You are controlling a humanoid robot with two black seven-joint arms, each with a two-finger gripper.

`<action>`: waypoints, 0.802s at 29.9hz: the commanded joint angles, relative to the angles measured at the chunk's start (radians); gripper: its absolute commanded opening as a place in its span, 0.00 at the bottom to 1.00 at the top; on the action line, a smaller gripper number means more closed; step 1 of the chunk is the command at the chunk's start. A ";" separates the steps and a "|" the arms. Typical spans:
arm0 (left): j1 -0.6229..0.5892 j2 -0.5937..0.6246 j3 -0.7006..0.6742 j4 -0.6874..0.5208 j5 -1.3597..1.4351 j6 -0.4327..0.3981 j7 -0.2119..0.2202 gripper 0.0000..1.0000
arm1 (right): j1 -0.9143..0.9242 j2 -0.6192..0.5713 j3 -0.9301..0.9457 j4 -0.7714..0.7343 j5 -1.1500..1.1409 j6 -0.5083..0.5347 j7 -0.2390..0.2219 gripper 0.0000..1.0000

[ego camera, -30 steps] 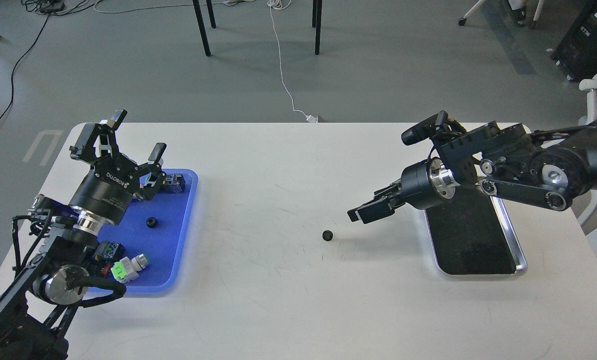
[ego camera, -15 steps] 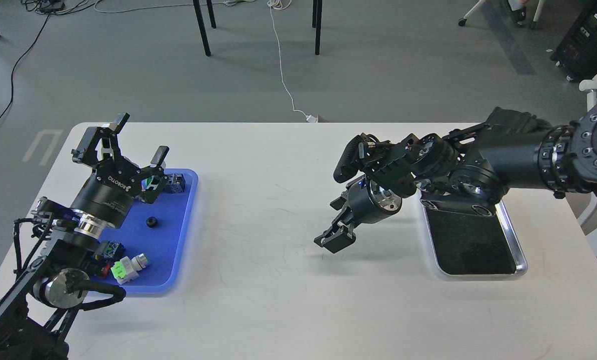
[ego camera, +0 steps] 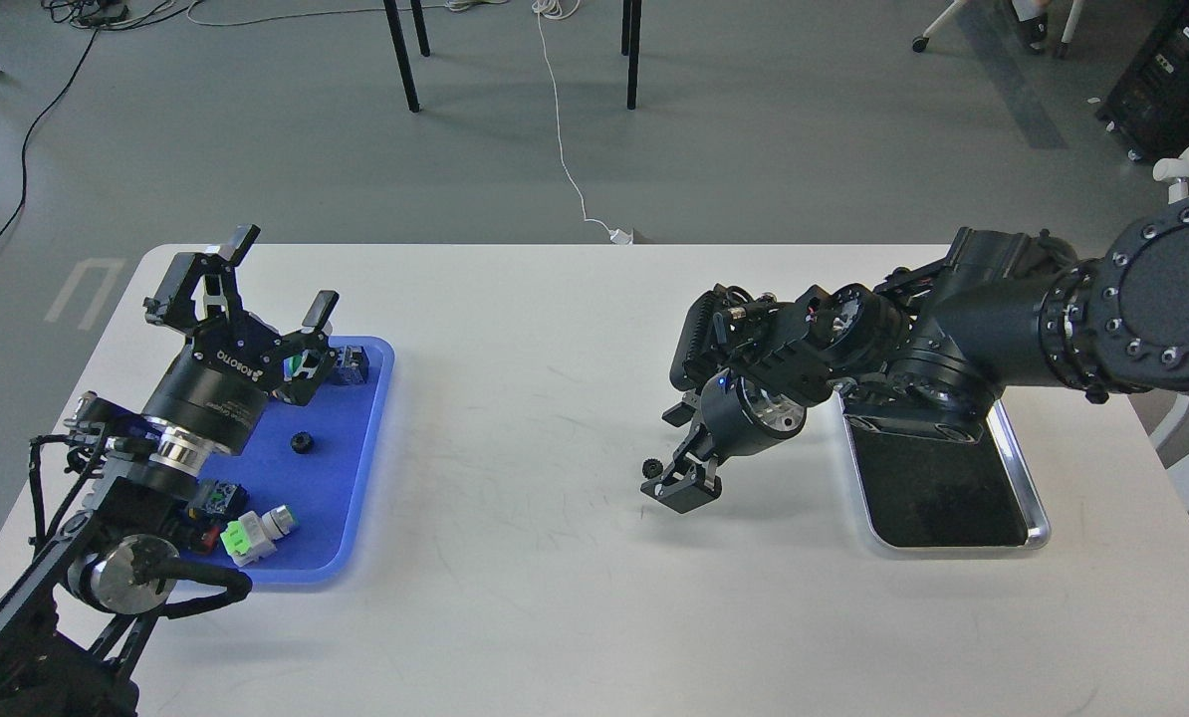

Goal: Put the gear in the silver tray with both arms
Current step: 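Reach the right gripper to the black gear and grasp it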

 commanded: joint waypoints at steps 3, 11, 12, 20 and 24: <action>0.000 0.000 -0.002 0.000 0.000 0.000 -0.002 0.98 | -0.022 0.000 -0.002 -0.002 0.000 -0.020 0.000 0.67; 0.000 0.000 -0.010 0.000 0.000 0.000 -0.002 0.98 | -0.042 0.000 0.000 -0.031 0.000 -0.044 0.000 0.64; 0.000 0.000 -0.010 0.000 0.000 -0.002 -0.002 0.98 | -0.051 0.000 0.000 -0.037 0.000 -0.046 0.000 0.64; 0.000 0.000 -0.010 0.000 0.000 0.000 -0.002 0.98 | -0.086 0.000 0.000 -0.065 0.007 -0.090 0.000 0.64; 0.001 0.000 -0.010 0.000 0.000 -0.002 -0.002 0.98 | -0.099 0.000 0.001 -0.068 0.007 -0.097 0.000 0.64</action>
